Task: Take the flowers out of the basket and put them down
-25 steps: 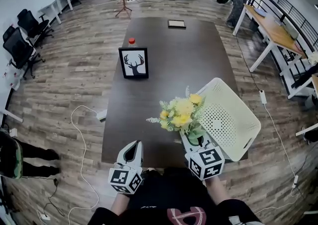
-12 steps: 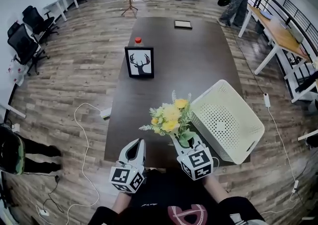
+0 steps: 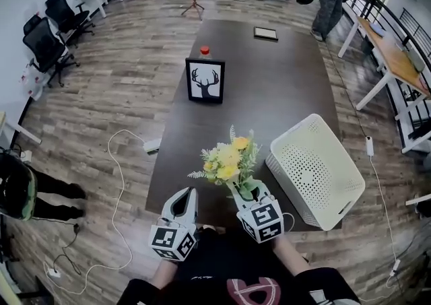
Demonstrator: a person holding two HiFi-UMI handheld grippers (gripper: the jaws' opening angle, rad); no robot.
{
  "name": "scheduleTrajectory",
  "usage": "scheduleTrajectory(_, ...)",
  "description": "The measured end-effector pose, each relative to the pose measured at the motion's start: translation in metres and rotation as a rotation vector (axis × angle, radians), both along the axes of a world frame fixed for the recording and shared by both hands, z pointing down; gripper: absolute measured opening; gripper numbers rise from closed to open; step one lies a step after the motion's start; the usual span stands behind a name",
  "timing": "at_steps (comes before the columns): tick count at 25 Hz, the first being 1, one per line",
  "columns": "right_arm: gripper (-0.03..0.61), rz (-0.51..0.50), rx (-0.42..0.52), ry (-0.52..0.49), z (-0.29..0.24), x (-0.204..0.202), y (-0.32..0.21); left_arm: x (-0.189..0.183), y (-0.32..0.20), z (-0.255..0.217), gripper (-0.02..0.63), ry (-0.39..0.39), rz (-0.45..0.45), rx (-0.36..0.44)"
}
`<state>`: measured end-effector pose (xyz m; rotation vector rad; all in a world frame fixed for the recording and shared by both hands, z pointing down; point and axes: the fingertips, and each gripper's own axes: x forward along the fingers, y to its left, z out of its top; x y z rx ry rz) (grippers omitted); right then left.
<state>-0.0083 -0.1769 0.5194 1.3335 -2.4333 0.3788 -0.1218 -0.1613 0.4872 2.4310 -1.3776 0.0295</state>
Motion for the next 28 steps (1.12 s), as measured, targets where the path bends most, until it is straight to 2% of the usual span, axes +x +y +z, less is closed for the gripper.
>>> scheduleTrajectory(28,0.058,-0.067,-0.205,-0.026,0.082,-0.008,-0.029,-0.018,0.009,0.008,0.006,-0.073,-0.137,-0.042)
